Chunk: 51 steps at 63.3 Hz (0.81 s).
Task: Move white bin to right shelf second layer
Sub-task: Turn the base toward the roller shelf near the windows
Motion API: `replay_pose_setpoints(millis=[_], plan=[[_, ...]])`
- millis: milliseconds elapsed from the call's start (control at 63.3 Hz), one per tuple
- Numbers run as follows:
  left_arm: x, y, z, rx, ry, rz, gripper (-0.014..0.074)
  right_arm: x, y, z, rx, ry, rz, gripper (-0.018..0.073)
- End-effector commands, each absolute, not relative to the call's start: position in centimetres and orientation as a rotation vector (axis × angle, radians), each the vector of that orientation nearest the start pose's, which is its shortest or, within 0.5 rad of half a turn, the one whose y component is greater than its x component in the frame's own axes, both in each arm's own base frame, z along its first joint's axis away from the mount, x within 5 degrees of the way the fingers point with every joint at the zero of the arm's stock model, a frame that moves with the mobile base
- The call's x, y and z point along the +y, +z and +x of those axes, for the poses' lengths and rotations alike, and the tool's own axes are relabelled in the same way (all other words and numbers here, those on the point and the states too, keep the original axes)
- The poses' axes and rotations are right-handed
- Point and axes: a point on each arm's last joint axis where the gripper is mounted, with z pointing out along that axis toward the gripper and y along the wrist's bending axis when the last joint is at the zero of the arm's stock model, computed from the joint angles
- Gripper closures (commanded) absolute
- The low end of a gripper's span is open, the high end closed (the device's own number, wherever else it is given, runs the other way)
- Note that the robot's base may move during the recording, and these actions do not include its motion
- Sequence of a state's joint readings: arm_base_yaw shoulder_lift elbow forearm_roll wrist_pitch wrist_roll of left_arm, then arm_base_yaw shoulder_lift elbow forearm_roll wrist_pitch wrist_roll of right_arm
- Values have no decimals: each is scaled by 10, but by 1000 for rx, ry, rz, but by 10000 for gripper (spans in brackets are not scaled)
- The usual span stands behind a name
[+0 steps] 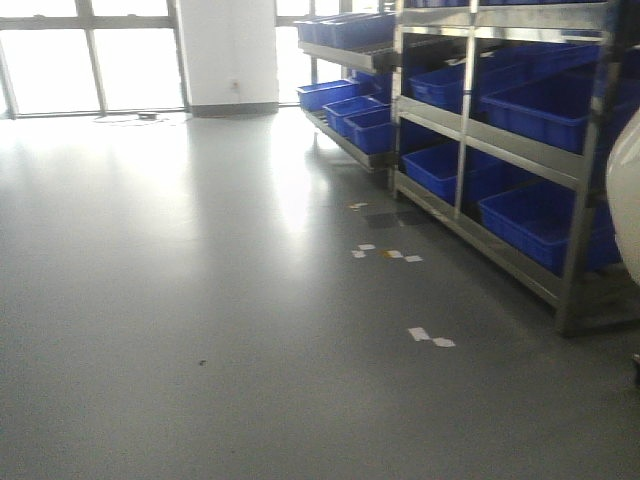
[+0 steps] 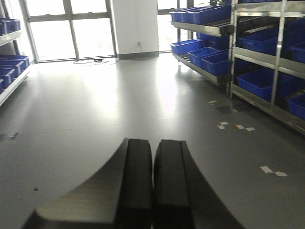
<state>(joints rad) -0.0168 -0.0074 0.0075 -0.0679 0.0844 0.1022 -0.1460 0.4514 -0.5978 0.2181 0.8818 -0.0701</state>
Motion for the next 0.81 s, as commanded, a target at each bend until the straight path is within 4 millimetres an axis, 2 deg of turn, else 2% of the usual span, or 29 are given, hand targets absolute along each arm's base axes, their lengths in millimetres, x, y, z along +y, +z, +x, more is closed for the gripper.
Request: replay_pose_setpoints(millis=[0,790], plan=[[-1,199,57,1507,6,33,512,4,325,79,2075,144,152,501],[-1,199,57,1507,6,33,512,4,325,79,2075,144,152,501]])
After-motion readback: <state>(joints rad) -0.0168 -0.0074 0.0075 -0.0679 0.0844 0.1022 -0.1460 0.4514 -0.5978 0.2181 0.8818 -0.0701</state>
